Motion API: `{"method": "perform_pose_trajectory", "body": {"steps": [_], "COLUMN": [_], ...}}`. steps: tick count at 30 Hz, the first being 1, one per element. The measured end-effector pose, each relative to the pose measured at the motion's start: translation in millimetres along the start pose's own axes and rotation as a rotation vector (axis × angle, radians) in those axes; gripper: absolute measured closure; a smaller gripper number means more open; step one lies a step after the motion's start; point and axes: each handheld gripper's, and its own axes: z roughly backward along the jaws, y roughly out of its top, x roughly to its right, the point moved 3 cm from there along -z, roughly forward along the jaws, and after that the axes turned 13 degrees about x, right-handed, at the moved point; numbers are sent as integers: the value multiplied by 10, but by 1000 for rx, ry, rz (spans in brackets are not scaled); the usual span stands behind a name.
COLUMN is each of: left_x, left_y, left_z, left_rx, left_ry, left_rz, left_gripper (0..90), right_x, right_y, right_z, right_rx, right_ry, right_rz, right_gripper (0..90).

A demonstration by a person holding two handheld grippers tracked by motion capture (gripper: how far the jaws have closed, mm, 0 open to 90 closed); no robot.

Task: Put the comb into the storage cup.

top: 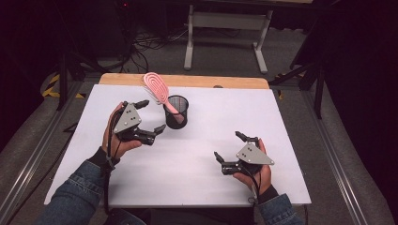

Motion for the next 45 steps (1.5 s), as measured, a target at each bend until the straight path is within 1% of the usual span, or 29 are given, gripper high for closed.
{"method": "perform_pose_trajectory", "body": {"steps": [3,4,7,8,11,13,15,24,31,34,42,45], "left_x": [27,29,52,60,81,97,117,189,222,233,263,279], "left_y": [-23,-26,-41,-41,-41,-53,-68,-87,-98,-110,-124,-138], "left_z": [14,20,46,59,80,97,114,176,230,258,354,377], "left_rx": [0,0,0,3,4,-4,-7,-17,-19,-24,-19,-20], "left_ry": [-5,-5,-7,-9,-1,1,3,-16,-20,-23,-22,-26], "left_rz": [10,4,6,-2,-3,-14,-15,-35,-42,-52,-55,-65], "left_gripper": [53,54,55,56,56,58,58,57,58,57,58,58], "right_x": [0,-1,-5,-5,-4,-5,-4,-6,-6,-8,-12,-11], "right_y": [0,1,3,3,4,7,9,11,15,19,23,25], "right_z": [0,0,0,0,-1,1,3,3,8,11,12,13], "right_rx": [0,0,1,1,0,1,2,2,5,6,5,6], "right_ry": [0,0,0,1,1,0,0,-1,-3,-2,-2,-3], "right_rz": [0,0,0,0,3,6,4,10,11,14,16,18], "right_gripper": [41,41,41,41,41,41,41,41,41,41,41,41]}}
